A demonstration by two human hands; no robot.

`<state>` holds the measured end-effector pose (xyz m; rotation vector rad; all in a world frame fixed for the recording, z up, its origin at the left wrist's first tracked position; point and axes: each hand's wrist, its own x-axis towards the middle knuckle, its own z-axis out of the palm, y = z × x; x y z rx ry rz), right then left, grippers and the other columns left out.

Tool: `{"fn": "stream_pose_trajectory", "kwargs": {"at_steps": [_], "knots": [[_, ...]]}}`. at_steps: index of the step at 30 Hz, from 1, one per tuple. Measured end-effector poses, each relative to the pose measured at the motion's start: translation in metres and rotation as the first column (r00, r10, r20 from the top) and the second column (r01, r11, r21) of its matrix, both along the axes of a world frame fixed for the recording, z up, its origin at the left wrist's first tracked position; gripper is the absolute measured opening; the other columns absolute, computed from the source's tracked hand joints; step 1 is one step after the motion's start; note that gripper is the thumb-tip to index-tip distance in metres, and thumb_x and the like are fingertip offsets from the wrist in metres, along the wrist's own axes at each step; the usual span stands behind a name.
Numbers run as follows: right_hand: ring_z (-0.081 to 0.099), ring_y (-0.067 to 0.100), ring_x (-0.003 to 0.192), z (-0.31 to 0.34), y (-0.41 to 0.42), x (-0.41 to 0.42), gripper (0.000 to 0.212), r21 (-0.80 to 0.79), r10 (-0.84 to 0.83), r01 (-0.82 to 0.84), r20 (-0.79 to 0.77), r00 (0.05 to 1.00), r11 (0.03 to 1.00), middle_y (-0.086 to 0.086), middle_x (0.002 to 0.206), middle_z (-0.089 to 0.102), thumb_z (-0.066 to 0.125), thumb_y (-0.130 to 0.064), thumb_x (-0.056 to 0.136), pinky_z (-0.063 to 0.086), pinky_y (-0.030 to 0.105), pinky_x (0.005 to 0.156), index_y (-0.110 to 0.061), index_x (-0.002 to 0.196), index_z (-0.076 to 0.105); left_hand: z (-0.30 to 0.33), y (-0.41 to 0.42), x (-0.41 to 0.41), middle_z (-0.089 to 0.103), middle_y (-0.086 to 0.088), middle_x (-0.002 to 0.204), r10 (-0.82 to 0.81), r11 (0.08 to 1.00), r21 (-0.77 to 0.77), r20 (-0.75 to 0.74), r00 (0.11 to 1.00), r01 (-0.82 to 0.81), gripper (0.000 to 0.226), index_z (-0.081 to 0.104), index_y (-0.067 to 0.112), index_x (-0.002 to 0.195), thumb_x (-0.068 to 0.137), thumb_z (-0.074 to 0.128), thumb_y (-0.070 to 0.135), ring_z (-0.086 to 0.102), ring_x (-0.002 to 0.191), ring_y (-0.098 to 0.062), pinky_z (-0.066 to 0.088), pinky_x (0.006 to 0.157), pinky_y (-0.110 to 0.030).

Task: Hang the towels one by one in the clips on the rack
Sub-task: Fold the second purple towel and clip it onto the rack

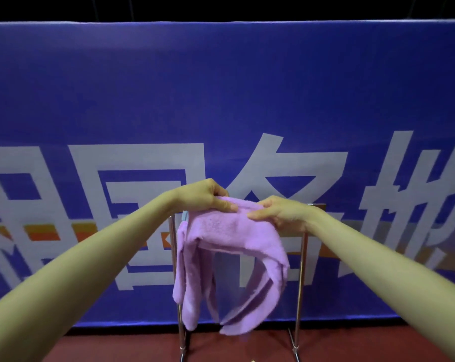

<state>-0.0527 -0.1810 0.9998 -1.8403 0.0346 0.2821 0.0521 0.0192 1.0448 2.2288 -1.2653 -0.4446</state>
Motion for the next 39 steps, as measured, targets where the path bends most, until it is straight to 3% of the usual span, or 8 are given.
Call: {"fn": "stream_pose_trajectory", "kwargs": {"at_steps": [4,7,10,12,16,24,34,39], "knots": [[0.062,0.014,0.069,0.007,-0.009,0.005,0.018,0.044,-0.101,0.097,0.091,0.991,0.994,0.006,0.076,0.07,0.061,-0.008,0.086,0.047,0.025,0.067,0.004,0.097,0.07,-0.01,-0.001,0.005,0.068,0.013,0.062,0.035,0.994,0.108,-0.118,0.992,-0.023,0.028,0.07,0.028,0.059,0.081,0.068,0.044,0.061,0.058,-0.002,0.043,0.06,-0.014],[0.059,0.009,0.066,0.006,-0.014,0.006,0.016,-0.154,-0.093,0.112,0.124,0.988,0.982,0.001,0.074,0.069,0.062,-0.014,0.088,0.044,0.019,0.063,-0.002,0.093,0.072,-0.022,-0.001,0.01,0.07,0.012,0.069,0.033,0.997,0.069,-0.195,0.98,-0.02,0.022,0.073,0.029,0.067,0.085,0.065,0.041,0.064,0.064,-0.005,0.045,0.067,-0.018],[0.059,0.013,0.071,-0.005,-0.018,0.011,0.014,-0.181,-0.084,0.096,0.073,0.994,0.979,0.005,0.079,0.068,0.063,-0.014,0.087,0.046,0.023,0.068,-0.005,0.093,0.072,-0.041,-0.001,0.018,0.073,0.011,0.081,0.057,0.998,0.005,-0.241,0.969,-0.057,0.02,0.072,0.021,0.093,0.088,0.062,0.037,0.067,0.076,-0.006,0.048,0.069,-0.019],[0.057,0.017,0.071,-0.016,-0.02,0.016,0.009,-0.125,-0.076,0.08,0.034,0.997,0.989,0.009,0.077,0.065,0.064,-0.01,0.087,0.046,0.029,0.069,-0.005,0.083,0.069,-0.054,-0.002,0.021,0.071,0.017,0.076,0.077,0.997,0.002,-0.23,0.97,-0.079,0.015,0.069,0.024,0.09,0.09,0.06,0.035,0.065,0.072,0.001,0.046,0.066,-0.014],[0.053,0.007,0.058,-0.032,-0.023,0.029,0.028,-0.184,-0.087,0.091,0.033,0.996,0.979,-0.005,0.059,0.06,0.064,-0.007,0.086,0.043,0.022,0.06,-0.016,0.061,0.064,-0.083,-0.009,0.036,0.062,0.009,0.081,0.095,0.995,0.032,-0.162,0.982,-0.091,0.017,0.065,0.018,0.086,0.092,0.058,0.033,0.056,0.078,-0.007,0.046,0.075,-0.024],[0.047,0.012,0.069,-0.082,-0.027,0.077,0.01,-0.374,-0.179,0.202,0.094,0.979,0.905,0.006,0.072,0.056,0.06,0.001,0.079,0.038,0.027,0.065,0.006,0.085,0.067,-0.125,-0.035,0.092,0.051,0.008,0.069,0.027,0.975,0.22,0.022,0.999,-0.031,0.018,0.057,0.017,0.077,0.091,0.059,0.028,0.048,0.076,-0.015,0.035,0.068,-0.025],[0.041,0.014,0.062,-0.137,-0.01,0.163,0.015,-0.48,-0.314,0.287,0.024,0.949,0.829,0.008,0.066,0.047,0.057,0.002,0.078,0.03,0.029,0.059,-0.01,0.069,0.059,-0.169,-0.044,0.189,0.055,-0.003,0.074,-0.037,0.948,0.318,0.073,0.997,0.012,0.029,0.057,0.014,0.074,0.089,0.06,0.038,0.047,0.071,-0.018,0.035,0.066,-0.026],[0.054,0.008,0.066,-0.147,0.002,0.203,0.035,-0.468,-0.329,0.338,0.105,0.939,0.816,-0.003,0.077,0.066,0.06,0.0,0.078,0.044,0.023,0.061,-0.02,0.103,0.073,-0.184,-0.036,0.226,0.054,-0.006,0.08,0.028,0.97,0.237,0.119,0.992,-0.056,0.026,0.05,0.014,0.074,0.093,0.053,0.032,0.047,0.076,-0.021,0.033,0.066,-0.027]]}}
